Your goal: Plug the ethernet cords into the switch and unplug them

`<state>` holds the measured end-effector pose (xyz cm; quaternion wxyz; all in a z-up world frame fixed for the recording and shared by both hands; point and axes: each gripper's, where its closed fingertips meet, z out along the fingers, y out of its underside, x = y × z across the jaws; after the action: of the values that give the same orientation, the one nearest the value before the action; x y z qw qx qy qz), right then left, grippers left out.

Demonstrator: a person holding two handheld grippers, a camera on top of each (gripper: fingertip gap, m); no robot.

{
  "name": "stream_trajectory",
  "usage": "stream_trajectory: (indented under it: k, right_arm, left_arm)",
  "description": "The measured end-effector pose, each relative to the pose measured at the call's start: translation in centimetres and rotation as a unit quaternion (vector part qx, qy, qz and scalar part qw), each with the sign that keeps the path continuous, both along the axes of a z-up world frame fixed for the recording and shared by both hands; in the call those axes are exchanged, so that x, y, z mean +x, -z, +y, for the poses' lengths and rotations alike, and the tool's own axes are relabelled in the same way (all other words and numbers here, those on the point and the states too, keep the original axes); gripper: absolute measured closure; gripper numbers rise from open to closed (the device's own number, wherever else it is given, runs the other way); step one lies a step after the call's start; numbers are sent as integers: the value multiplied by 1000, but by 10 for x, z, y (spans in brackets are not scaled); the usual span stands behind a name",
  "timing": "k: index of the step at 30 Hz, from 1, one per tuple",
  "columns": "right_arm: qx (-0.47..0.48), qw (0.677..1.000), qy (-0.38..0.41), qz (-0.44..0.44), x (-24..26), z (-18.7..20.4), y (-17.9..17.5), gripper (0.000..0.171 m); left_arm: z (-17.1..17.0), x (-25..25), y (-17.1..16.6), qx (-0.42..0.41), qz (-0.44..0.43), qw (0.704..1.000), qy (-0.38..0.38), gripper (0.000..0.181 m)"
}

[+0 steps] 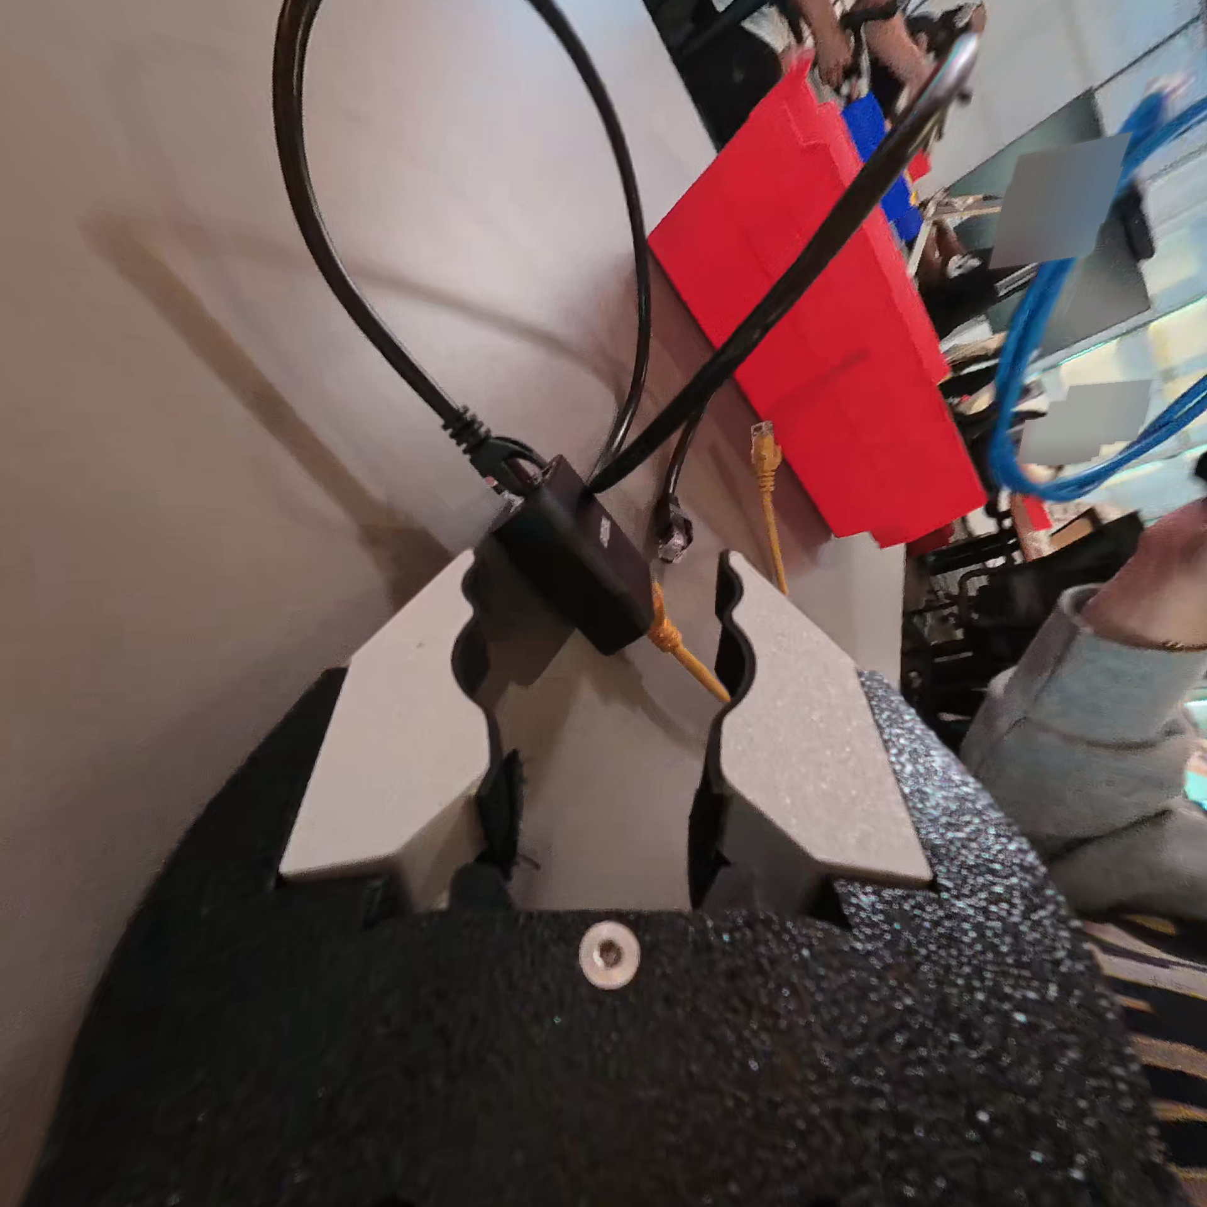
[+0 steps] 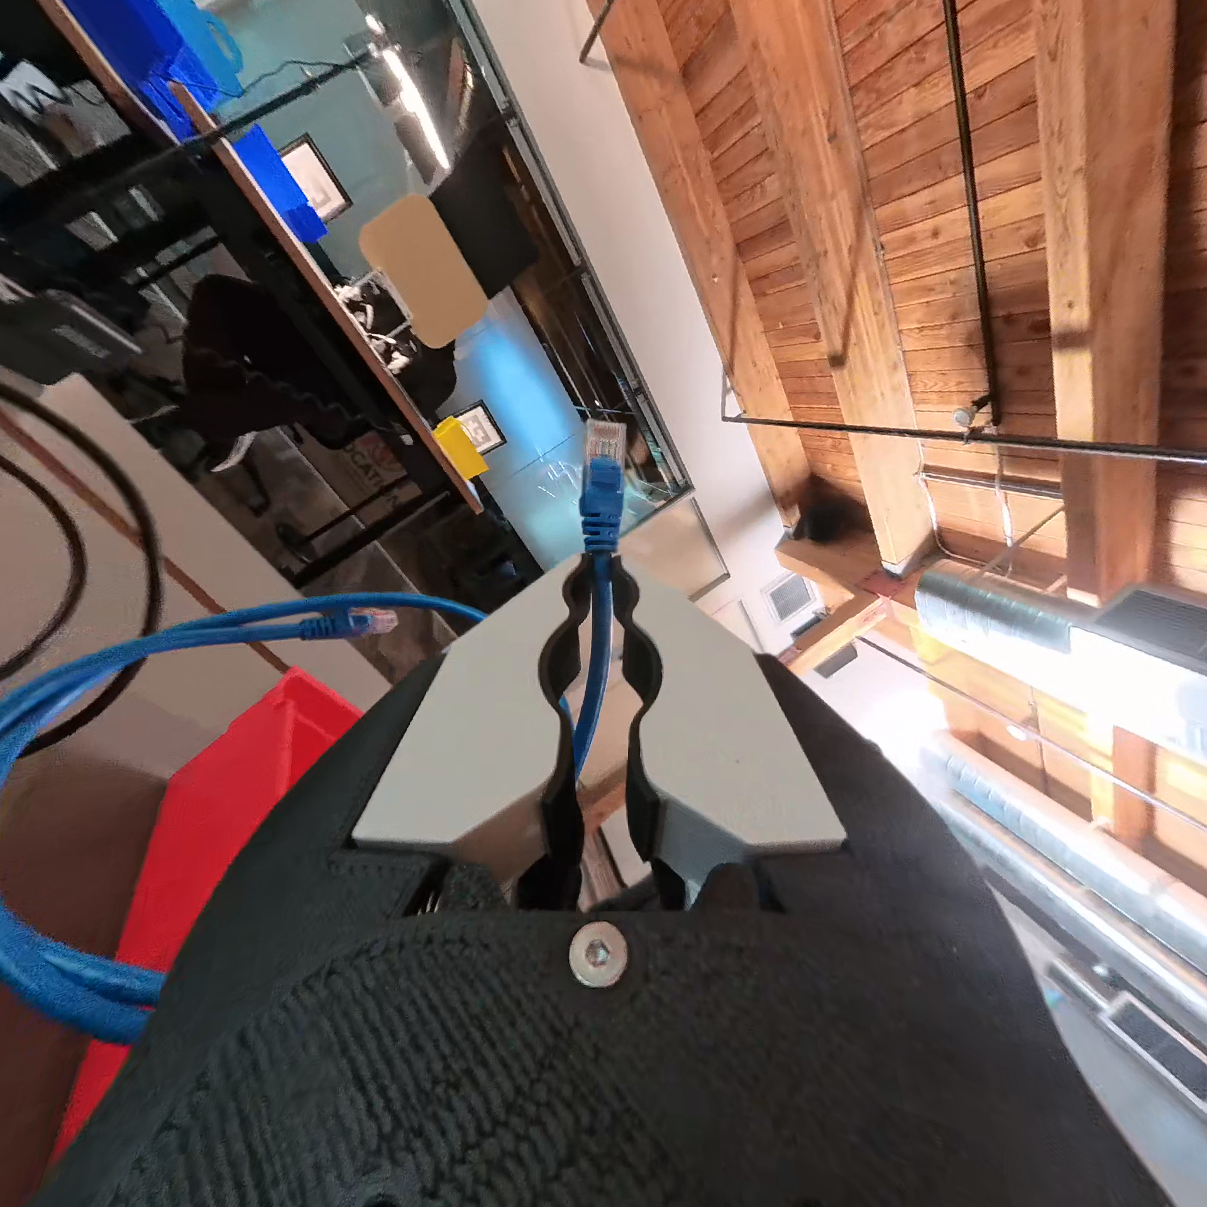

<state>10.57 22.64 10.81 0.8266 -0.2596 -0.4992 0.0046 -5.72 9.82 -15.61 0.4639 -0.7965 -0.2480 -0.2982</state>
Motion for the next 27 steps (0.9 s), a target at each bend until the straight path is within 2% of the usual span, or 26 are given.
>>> stream_trajectory:
  k: [9, 13, 18, 21, 23, 27]
  right_arm:
    - [-32, 998, -41, -37, -17, -22, 56, 168]
    - [-28, 995, -63, -76, -31, -40, 77, 168]
    - [-35, 981, -110, -156, -50, -67, 110, 168]
    - [-62, 966, -137, -211, -62, -81, 133, 168]
    - [-83, 957, -151, -235, -69, -92, 144, 168]
    - [-111, 945, -180, -249, -75, -119, 144, 168]
  left_arm:
    - [16, 0, 6, -5, -14, 1000, -3, 141]
    - [24, 3, 5, 13, -4, 1000, 4, 145]
    - [21, 4, -11, 46, 124, 991, 21, 150]
    - [13, 0, -35, 80, 232, 969, 17, 152]
    - [5, -4, -51, 97, 323, 941, 16, 152]
    - [-15, -11, -85, 132, 501, 855, -10, 156]
